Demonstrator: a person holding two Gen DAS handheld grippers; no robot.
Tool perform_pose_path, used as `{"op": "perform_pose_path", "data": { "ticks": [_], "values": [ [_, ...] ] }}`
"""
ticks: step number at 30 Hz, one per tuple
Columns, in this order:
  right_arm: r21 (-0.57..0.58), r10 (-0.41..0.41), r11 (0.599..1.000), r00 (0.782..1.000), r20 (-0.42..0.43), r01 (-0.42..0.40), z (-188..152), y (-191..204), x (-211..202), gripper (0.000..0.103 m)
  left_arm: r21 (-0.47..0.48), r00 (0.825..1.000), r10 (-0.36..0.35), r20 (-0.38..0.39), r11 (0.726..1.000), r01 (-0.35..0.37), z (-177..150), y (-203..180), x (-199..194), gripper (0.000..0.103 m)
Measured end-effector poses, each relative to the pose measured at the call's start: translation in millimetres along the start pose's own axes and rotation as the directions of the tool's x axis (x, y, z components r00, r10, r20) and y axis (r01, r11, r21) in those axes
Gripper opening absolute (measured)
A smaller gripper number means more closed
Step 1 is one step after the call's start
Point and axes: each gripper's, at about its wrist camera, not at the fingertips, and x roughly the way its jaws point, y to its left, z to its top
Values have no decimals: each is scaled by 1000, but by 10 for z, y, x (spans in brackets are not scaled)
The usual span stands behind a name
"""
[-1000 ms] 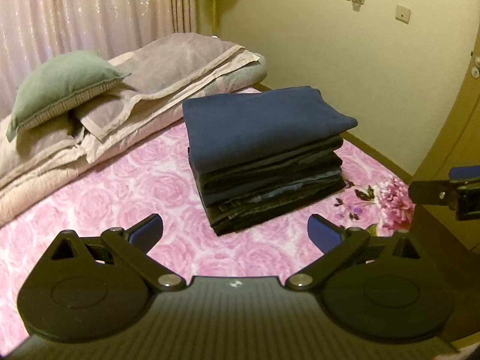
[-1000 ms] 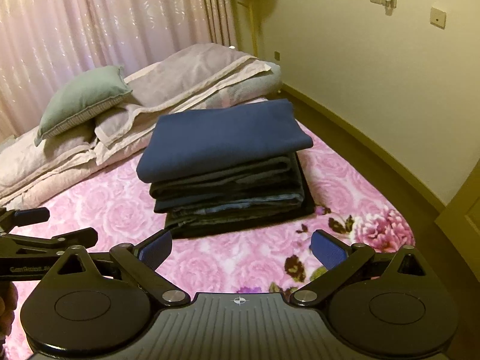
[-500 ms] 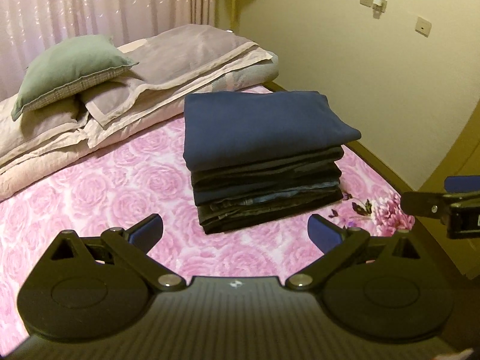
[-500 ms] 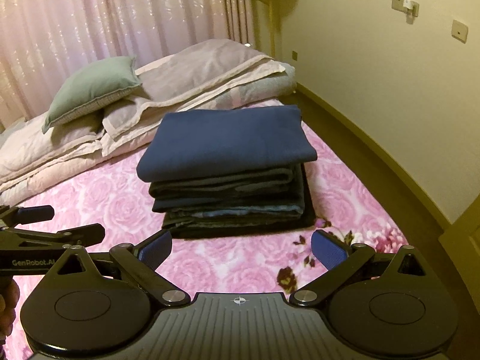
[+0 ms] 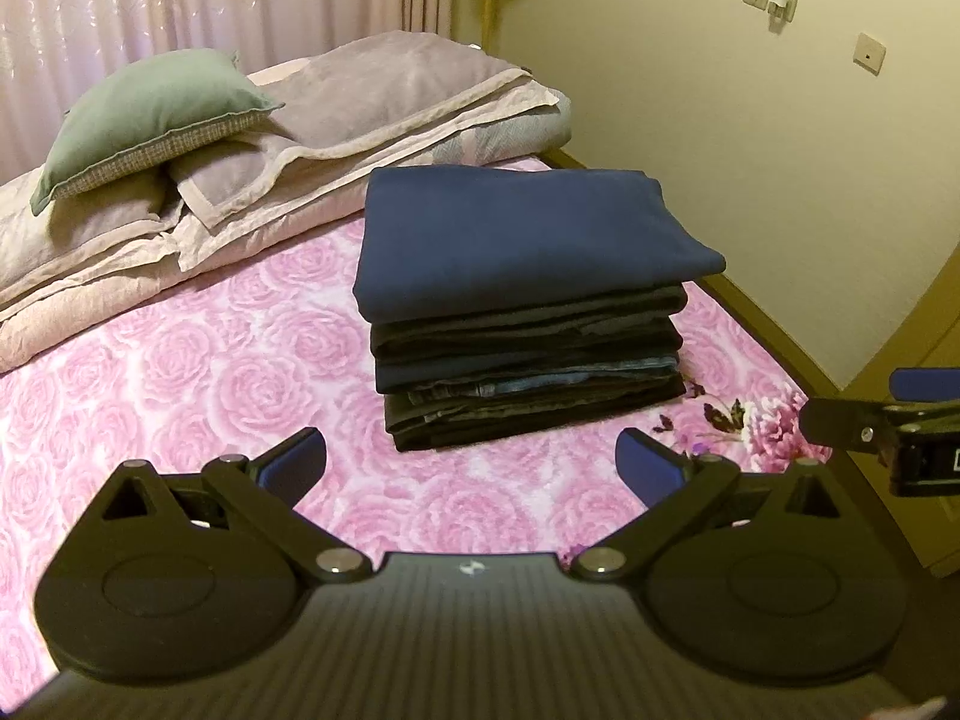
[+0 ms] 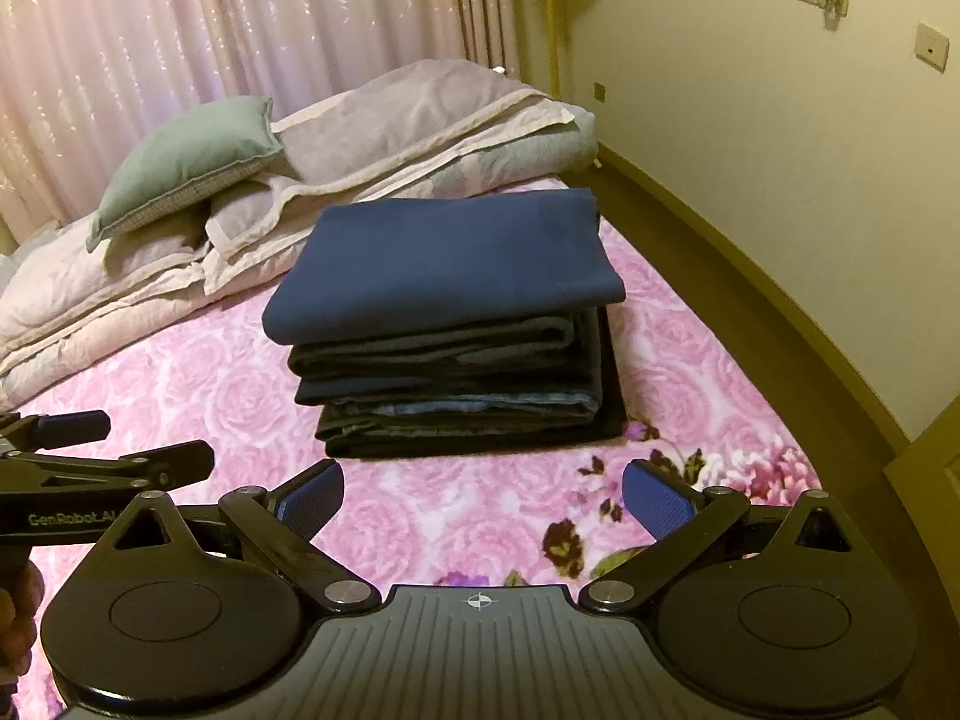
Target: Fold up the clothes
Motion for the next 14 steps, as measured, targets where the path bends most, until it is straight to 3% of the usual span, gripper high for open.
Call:
{"op": "perform_pose_path", "data": {
  "ticks": [14],
  "values": [
    [18,14,1000,1000,-5,-14,-7,-8,38,102,14,1000,14,1,1000,-14,27,-56,47,102]
  ]
}}
